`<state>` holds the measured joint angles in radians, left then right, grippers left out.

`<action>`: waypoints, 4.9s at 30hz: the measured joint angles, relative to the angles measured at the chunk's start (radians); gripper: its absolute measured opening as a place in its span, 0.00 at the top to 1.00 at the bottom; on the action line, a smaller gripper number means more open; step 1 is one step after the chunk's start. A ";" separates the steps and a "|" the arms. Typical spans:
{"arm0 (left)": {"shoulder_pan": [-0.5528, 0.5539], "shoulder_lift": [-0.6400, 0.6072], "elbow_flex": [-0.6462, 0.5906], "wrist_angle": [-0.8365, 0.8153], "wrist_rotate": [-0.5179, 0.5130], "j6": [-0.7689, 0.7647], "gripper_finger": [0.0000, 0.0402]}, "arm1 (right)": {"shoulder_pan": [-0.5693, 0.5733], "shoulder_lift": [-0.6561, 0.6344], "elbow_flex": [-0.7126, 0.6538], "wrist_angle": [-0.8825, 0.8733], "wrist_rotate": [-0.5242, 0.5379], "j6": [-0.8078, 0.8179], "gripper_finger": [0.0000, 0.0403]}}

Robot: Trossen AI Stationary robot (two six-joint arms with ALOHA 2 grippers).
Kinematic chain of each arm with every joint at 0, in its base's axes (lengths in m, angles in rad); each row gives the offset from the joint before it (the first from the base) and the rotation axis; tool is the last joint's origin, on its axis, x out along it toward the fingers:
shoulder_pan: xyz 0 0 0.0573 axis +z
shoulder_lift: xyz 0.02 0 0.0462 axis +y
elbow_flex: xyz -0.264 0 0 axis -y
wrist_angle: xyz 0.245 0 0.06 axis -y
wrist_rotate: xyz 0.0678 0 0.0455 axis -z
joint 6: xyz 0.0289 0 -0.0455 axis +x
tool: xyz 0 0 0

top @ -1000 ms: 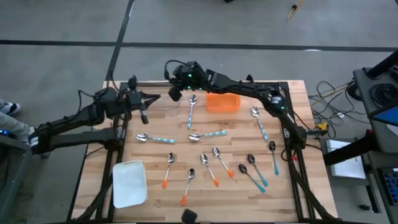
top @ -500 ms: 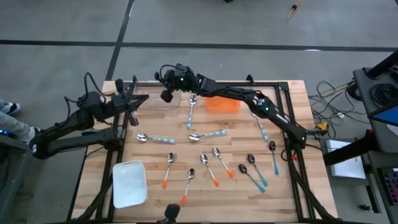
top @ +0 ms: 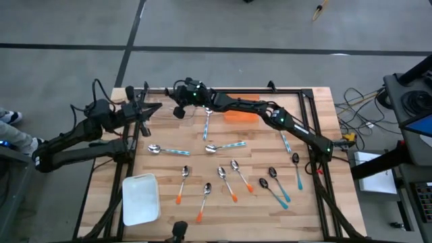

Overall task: Sort silverware by color (type)
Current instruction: Put the blue spoon into the transparent bin, then put the light blue spoon into the orange bin

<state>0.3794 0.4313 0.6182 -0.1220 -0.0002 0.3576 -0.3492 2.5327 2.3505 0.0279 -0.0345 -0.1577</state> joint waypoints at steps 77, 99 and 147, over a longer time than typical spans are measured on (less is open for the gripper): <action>0.000 0.001 0.000 -0.013 -0.044 0.000 1.00 | 0.004 0.000 -0.001 -0.232 -0.001 -0.061 0.97; 0.000 0.001 0.000 -0.017 -0.044 0.000 1.00 | 0.006 -0.026 -0.005 -0.261 0.008 -0.053 0.85; 0.000 0.479 0.146 -0.215 -0.041 -0.372 1.00 | 0.232 -1.045 -1.220 -0.241 0.062 0.138 0.85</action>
<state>0.3798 0.9101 0.7644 -0.3367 -0.0410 -0.0145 -0.1173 1.4872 1.1305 -0.2135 0.0273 -0.0192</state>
